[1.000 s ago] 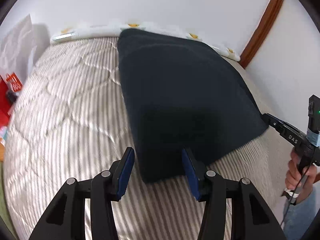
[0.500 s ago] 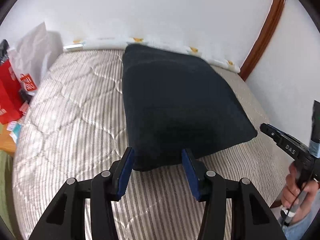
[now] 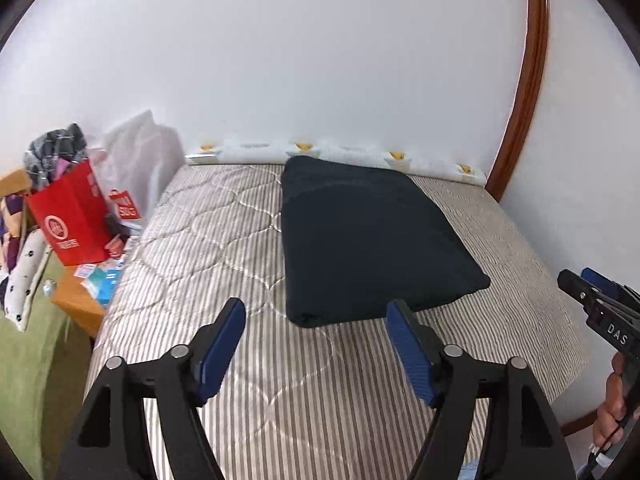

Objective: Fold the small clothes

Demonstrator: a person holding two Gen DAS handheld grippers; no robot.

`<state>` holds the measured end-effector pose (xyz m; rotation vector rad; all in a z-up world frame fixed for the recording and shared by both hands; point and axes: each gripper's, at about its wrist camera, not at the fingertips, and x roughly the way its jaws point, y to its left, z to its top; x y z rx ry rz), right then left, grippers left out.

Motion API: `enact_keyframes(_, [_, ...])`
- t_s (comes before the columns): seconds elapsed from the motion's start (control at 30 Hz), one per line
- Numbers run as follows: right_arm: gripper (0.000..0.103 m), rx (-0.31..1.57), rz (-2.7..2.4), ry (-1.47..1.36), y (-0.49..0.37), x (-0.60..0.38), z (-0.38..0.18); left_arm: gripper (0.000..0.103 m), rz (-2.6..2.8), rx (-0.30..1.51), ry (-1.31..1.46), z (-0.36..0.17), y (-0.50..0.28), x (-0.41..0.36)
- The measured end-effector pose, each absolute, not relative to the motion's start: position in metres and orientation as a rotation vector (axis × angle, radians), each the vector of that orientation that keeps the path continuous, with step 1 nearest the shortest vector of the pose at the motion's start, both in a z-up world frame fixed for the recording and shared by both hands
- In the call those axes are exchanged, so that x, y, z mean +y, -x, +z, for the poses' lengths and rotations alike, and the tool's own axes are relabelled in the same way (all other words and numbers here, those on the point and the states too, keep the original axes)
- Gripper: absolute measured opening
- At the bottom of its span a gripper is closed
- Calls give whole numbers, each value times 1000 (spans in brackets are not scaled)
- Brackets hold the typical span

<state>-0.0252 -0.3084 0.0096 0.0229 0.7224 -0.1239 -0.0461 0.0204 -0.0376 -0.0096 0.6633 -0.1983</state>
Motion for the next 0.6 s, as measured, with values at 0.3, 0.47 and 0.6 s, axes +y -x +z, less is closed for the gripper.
enact_keyframes(0.3, [97, 676, -182, -4, 79, -309, 18, 79, -188, 615, -15, -31, 89, 13])
enact_keyframes(0.47, [97, 667, -199, -25, 95, -318, 18, 79, -175, 584, -20, -27, 101, 10])
enact_keyframes(0.6, [97, 657, -205, -27, 99, -321, 20, 80, -178, 585, -29, -26, 102, 6])
